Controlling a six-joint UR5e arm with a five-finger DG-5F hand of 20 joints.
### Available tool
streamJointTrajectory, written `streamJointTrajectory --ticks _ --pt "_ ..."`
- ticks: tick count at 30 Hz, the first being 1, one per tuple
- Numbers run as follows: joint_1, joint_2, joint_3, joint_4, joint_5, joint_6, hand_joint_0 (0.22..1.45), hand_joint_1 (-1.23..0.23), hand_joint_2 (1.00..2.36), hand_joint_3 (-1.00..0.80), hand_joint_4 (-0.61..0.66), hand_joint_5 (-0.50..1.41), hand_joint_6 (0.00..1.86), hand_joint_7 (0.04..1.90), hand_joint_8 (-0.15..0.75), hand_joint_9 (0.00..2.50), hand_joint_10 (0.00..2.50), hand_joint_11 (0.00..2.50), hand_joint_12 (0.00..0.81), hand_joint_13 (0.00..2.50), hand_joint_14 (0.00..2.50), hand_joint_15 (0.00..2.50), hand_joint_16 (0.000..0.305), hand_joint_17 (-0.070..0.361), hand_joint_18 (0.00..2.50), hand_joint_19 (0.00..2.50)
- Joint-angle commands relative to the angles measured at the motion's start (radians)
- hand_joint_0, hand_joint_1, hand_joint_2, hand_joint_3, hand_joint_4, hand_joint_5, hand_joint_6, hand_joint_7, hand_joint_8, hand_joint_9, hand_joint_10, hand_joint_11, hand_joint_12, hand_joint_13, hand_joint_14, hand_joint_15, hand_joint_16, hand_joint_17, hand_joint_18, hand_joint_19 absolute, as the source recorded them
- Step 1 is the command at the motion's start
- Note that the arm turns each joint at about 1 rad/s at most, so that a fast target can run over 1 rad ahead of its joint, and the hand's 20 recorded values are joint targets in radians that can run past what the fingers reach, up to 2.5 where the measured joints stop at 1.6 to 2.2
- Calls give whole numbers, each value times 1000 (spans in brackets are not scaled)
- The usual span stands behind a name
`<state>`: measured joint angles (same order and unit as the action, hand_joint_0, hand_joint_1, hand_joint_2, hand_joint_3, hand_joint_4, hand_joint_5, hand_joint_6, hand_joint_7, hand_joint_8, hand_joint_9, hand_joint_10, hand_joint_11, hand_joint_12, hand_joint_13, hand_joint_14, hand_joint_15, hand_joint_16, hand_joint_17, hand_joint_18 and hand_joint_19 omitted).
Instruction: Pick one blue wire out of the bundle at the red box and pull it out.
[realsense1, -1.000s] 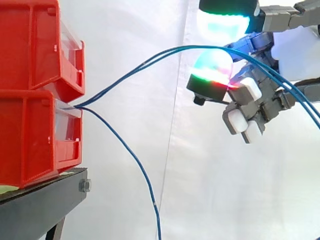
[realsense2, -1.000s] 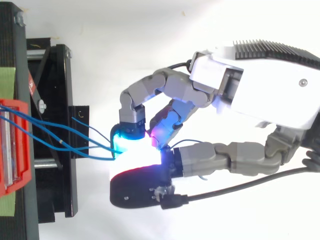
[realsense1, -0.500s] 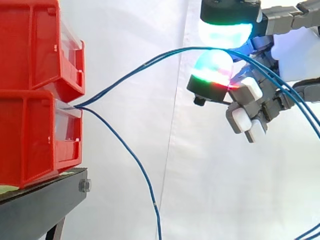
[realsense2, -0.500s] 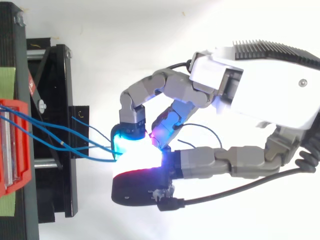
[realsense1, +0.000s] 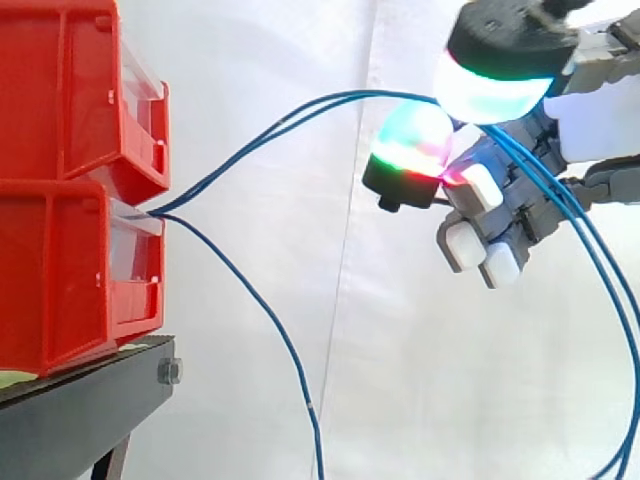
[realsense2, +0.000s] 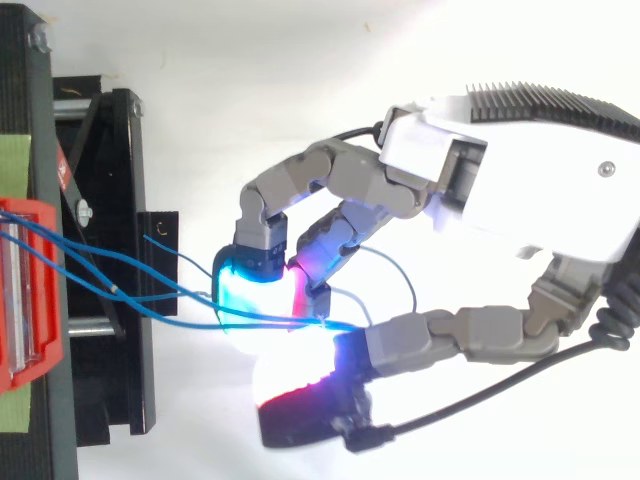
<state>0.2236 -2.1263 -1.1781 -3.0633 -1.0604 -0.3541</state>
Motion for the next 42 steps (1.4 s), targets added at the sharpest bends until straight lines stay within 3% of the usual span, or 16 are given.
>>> streamJointTrajectory --ticks 1,6,13,26,30,33,37,42 --pt "2 -1 0 0 0 0 588 -956 1000 -500 210 -190 964 883 342 894 15 799 422 904 19 567 55 123 856 489" --pt "2 0 0 0 -3 1 492 -802 1000 -500 226 -178 958 875 372 949 14 793 446 922 17 562 60 134 883 527" --pt "2 0 0 0 -1 1 528 -598 1001 -487 212 -139 931 979 381 1081 15 763 441 964 18 567 57 128 896 554" --pt "2 0 0 0 0 1 602 -787 1015 -184 186 -120 941 1025 400 1138 14 810 450 1021 18 564 58 130 973 505" --pt "2 -1 0 0 0 0 629 -852 1016 -205 137 -137 953 1004 370 1077 16 811 431 987 19 579 53 120 932 519" --pt "2 0 -2 0 0 1 617 -901 1011 -334 186 -156 954 969 353 1025 16 810 416 951 21 583 53 118 900 528" --pt "2 -1 0 0 0 0 524 -803 1000 -500 197 -154 950 938 368 1028 14 802 434 951 18 578 57 127 906 548" --pt "2 -1 0 0 -1 1 512 -623 1000 -500 206 -130 932 989 381 1105 12 789 441 977 19 570 57 129 911 554"
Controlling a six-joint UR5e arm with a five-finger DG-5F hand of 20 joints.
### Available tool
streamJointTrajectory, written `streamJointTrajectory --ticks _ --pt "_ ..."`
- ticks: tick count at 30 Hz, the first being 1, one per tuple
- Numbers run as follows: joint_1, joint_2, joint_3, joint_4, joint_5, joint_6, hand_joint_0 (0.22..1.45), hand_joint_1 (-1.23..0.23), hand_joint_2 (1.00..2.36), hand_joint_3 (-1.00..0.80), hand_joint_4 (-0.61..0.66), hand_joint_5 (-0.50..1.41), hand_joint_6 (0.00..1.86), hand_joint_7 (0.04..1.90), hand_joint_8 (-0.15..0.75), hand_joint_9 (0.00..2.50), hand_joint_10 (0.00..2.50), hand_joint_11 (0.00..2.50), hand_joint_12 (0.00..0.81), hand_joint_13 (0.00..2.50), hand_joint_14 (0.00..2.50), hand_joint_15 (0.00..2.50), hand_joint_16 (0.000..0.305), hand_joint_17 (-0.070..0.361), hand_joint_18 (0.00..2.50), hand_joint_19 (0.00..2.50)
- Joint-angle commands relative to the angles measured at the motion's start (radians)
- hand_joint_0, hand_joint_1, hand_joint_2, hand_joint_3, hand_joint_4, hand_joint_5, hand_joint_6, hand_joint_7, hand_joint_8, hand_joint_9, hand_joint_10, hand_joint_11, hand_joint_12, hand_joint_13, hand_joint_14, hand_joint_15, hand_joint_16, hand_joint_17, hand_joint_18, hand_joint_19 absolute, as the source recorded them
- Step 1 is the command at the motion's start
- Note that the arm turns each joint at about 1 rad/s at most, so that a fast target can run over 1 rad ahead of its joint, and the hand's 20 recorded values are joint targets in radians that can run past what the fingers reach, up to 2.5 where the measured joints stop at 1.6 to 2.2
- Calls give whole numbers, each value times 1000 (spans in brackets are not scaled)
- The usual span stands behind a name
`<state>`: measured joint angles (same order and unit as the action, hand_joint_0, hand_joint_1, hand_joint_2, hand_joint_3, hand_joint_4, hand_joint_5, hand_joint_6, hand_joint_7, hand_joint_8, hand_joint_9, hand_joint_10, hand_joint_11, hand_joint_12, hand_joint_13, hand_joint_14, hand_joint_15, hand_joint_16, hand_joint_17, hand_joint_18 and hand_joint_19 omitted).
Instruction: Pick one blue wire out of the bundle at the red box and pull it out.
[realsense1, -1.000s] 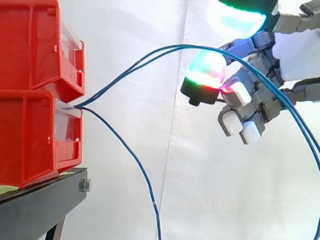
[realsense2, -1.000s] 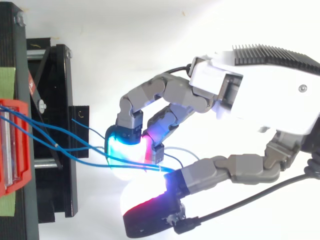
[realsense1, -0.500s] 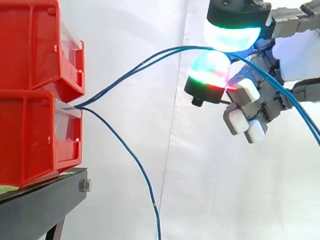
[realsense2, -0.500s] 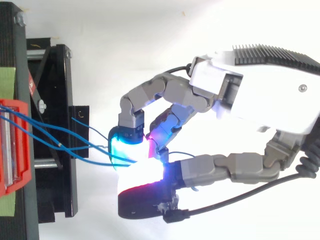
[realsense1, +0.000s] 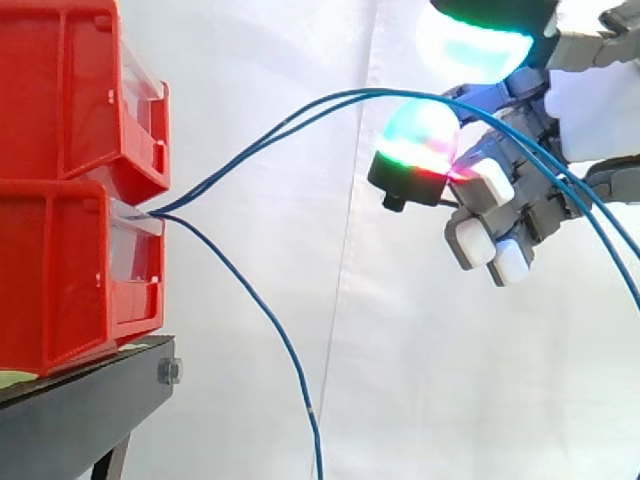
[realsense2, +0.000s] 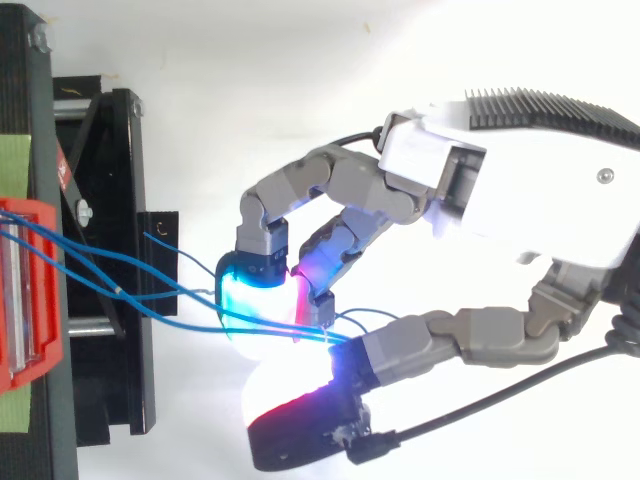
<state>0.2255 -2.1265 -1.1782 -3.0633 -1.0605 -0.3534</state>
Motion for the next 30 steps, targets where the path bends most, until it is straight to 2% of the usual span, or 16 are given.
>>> streamJointTrajectory --ticks 1,4,10,13,19,24,25,28,30 --pt "0 0 0 0 -3 1 528 -583 1000 -500 208 -123 928 1014 380 1126 15 781 439 989 19 572 56 126 910 561" --pt "0 0 0 0 -3 1 574 -568 1008 -390 189 -105 922 1082 382 1187 16 785 423 1003 19 576 53 119 921 575" --pt "0 0 0 0 -1 1 574 -705 1013 -222 169 -81 920 1109 413 1244 11 783 455 1085 19 575 59 133 1037 526" --pt "0 -1 0 -2 -3 1 582 -766 1013 -195 171 -78 919 1118 425 1248 13 796 458 1091 18 580 59 133 1045 512" --pt "0 0 -1 -2 -4 1 601 -854 1016 -166 172 -99 934 1074 393 1142 14 795 443 1046 20 586 56 126 1005 523" --pt "0 0 -1 -3 -4 1 589 -858 1015 -250 195 -122 936 1055 360 1083 16 797 427 982 20 606 53 120 931 555" --pt "0 0 0 -5 -4 1 557 -855 1011 -320 200 -127 935 1053 359 1065 16 802 428 976 21 602 54 121 918 566" --pt "-1 0 -1 -5 -4 1 497 -738 1000 -491 201 -125 934 1016 377 1075 14 785 447 976 20 593 58 130 929 567" --pt "-1 -1 -1 -5 -6 1 479 -678 1000 -500 203 -123 933 1006 385 1085 14 776 453 981 19 590 59 134 937 567"
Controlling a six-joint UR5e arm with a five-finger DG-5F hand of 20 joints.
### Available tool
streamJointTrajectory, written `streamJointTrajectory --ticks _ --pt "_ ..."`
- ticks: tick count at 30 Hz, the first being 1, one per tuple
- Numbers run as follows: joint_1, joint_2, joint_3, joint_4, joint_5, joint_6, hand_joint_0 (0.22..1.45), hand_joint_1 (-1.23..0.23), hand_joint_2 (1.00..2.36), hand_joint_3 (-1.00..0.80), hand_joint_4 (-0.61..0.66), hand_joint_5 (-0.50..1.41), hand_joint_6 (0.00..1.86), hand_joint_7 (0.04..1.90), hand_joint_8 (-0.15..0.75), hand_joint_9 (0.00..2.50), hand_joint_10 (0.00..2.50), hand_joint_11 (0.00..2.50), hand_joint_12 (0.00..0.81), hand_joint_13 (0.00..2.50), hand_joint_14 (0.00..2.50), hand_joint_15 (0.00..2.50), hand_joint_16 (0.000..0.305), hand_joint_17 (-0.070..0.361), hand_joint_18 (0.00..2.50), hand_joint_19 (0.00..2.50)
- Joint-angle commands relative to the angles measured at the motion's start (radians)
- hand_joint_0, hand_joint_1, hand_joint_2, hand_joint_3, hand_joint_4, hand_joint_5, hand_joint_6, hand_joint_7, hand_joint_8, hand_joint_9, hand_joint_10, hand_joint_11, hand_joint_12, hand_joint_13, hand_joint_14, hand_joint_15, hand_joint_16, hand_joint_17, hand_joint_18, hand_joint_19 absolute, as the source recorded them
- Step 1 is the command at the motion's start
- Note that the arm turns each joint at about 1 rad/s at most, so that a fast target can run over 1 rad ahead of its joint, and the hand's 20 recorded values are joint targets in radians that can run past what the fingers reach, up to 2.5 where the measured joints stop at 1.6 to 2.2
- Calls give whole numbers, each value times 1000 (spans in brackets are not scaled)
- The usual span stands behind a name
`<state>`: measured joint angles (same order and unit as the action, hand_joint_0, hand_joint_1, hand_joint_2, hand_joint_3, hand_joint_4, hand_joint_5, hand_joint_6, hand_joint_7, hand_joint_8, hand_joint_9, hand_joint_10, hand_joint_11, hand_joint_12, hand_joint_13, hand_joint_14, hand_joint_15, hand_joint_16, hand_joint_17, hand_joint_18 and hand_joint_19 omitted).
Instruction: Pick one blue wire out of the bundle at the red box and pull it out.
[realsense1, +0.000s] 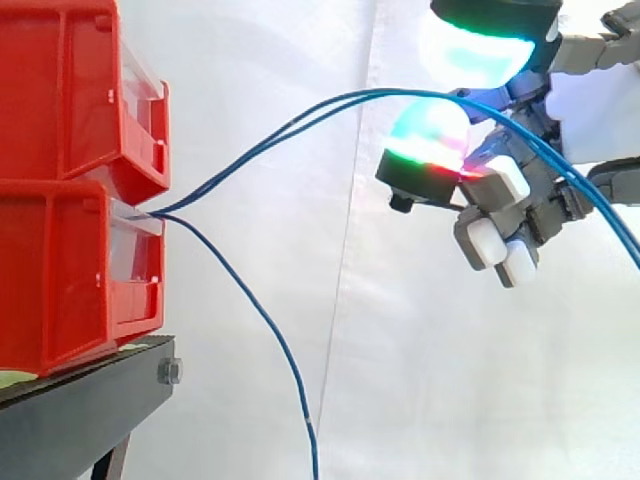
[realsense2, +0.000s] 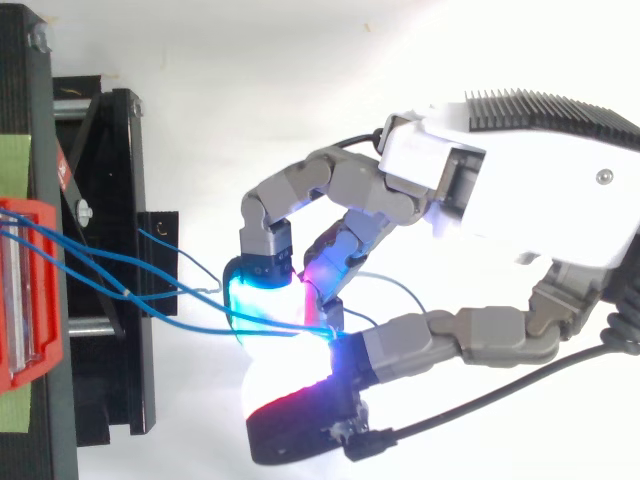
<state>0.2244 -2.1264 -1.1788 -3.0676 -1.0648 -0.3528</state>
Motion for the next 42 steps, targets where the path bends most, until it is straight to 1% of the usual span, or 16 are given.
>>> streamJointTrajectory --ticks 1,4,7,8,9,11,14,17,22,28,33,34,35,38,39,42 --pt "0 -1 -1 0 -1 0 476 -638 1000 -500 205 -120 928 1018 384 1093 11 776 457 981 17 584 60 134 941 568" --pt "-2 0 1 0 -1 0 484 -547 1000 -500 200 -113 920 1032 387 1119 12 773 453 983 19 588 59 133 931 570" --pt "-2 0 1 0 -1 0 515 -515 1000 -500 205 -104 913 1077 384 1153 15 770 445 998 20 576 56 127 925 583" --pt "-2 -1 1 0 -1 0 548 -516 1002 -464 203 -101 911 1098 380 1164 15 775 433 1003 20 588 54 121 930 585" --pt "-2 0 -1 0 -1 0 549 -517 1003 -454 201 -99 911 1096 383 1188 15 783 431 1005 18 585 54 121 932 585" --pt "-2 0 1 0 -1 0 572 -556 1011 -357 192 -90 909 1121 383 1202 17 782 425 1025 20 584 52 117 939 579" --pt "-2 0 1 0 -1 0 578 -625 1014 -294 184 -82 909 1142 386 1229 16 787 422 1050 19 591 51 116 963 578" --pt "-2 0 -1 0 -1 0 578 -675 1015 -247 176 -71 910 1139 404 1256 15 776 441 1093 18 587 55 123 1019 543" --pt "0 -1 1 -2 -1 0 587 -740 1017 -210 176 -68 910 1162 399 1253 15 814 440 1105 20 598 53 120 1023 543" --pt "-2 0 1 -2 -1 0 596 -847 1015 -221 187 -79 918 1135 398 1218 17 803 435 1081 21 610 54 121 1021 534" --pt "-2 -1 -1 -2 -1 0 616 -892 1014 -295 188 -111 930 1094 354 1085 17 796 419 1005 20 616 51 114 944 543" --pt "-2 -1 -1 -2 -1 0 608 -901 1008 -392 200 -123 932 1058 351 1062 18 791 417 985 22 612 52 116 928 543" --pt "-2 -1 1 -2 -1 0 591 -902 1005 -442 202 -125 933 1043 353 1058 17 804 419 976 20 606 52 117 928 551" --pt "-2 0 1 -2 -1 0 535 -838 1000 -500 207 -126 932 1016 361 1059 16 796 428 977 19 602 54 122 933 559" --pt "-2 0 1 -2 -1 0 500 -749 1000 -500 213 -123 930 1016 375 1077 13 793 446 987 21 598 57 128 939 558" --pt "-2 0 1 -2 -1 0 487 -648 1000 -500 219 -118 926 1020 393 1116 15 785 451 995 20 591 58 131 943 570"
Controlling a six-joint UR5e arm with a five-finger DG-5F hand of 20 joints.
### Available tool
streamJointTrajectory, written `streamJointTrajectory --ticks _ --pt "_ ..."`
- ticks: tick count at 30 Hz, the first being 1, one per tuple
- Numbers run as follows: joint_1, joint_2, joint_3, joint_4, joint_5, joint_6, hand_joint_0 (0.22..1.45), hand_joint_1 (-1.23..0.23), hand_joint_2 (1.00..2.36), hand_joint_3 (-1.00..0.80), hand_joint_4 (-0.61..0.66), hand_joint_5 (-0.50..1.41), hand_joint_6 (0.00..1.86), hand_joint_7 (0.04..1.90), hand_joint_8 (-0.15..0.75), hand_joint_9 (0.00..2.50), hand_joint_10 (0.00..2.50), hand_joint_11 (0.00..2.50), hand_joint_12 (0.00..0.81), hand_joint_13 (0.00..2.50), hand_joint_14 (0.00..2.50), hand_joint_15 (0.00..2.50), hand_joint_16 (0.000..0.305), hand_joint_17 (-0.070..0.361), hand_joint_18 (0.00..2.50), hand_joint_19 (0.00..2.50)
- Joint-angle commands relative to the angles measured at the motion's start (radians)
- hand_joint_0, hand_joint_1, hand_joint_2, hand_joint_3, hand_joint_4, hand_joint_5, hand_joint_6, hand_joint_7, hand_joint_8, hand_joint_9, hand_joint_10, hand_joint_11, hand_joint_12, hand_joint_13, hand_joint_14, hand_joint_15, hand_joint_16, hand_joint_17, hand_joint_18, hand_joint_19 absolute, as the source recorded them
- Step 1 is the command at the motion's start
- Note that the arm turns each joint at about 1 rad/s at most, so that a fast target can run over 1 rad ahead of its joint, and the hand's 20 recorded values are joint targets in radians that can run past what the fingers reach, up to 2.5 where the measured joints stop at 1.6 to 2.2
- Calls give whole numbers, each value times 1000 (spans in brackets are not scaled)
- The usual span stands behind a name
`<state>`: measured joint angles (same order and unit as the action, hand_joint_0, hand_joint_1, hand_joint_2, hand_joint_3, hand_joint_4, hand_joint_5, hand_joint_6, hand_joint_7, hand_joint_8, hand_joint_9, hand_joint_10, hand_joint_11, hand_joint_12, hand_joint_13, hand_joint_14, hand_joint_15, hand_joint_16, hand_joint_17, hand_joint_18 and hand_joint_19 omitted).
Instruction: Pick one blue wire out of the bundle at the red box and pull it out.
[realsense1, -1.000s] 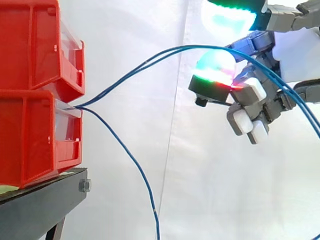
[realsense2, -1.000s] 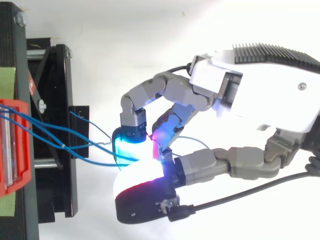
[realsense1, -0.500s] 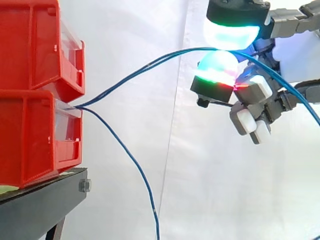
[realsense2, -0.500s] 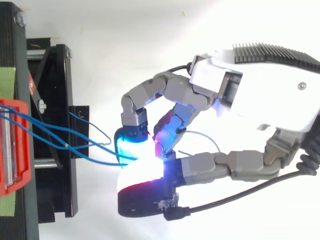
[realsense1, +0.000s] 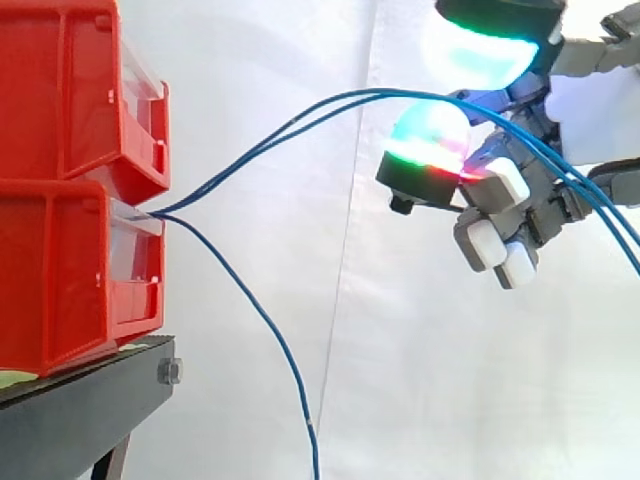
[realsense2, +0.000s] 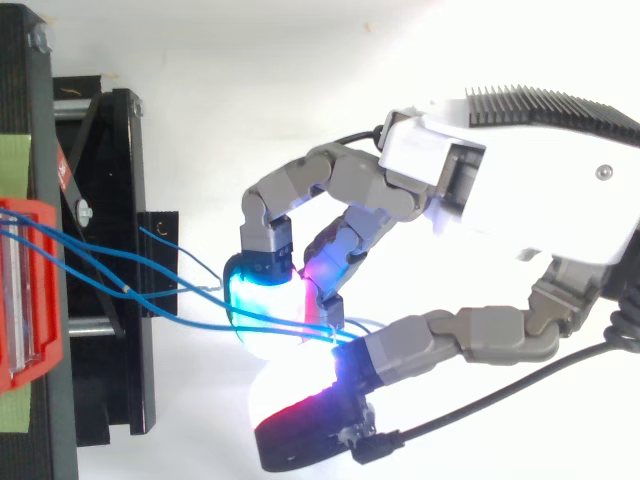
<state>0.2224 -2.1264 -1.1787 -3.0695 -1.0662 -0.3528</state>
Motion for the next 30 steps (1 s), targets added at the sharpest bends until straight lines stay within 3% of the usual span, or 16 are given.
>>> streamJointTrajectory --ticks 1,7,11,19,24,30 --pt "0 0 1 -2 0 0 491 -587 1000 -500 215 -113 921 1034 388 1126 15 772 452 1007 18 596 58 131 943 566" --pt "-2 0 1 -5 0 0 569 -523 1008 -406 202 -95 911 1112 384 1198 16 777 430 1026 20 592 53 118 940 593" --pt "-2 0 -1 -5 0 0 573 -676 1014 -235 182 -64 906 1172 411 1286 16 791 450 1133 20 612 57 127 1060 551" --pt "-2 -1 -1 -9 0 0 593 -830 1020 -125 151 -49 904 1234 417 1333 17 823 448 1185 21 684 54 121 1100 560" --pt "-2 -1 1 -9 0 0 601 -890 1017 -175 178 -82 922 1145 387 1205 17 820 438 1105 21 671 54 121 1045 540" --pt "-3 0 -1 -11 0 0 582 -912 1006 -433 199 -108 923 1113 368 1136 19 816 426 1040 23 658 52 116 983 562"
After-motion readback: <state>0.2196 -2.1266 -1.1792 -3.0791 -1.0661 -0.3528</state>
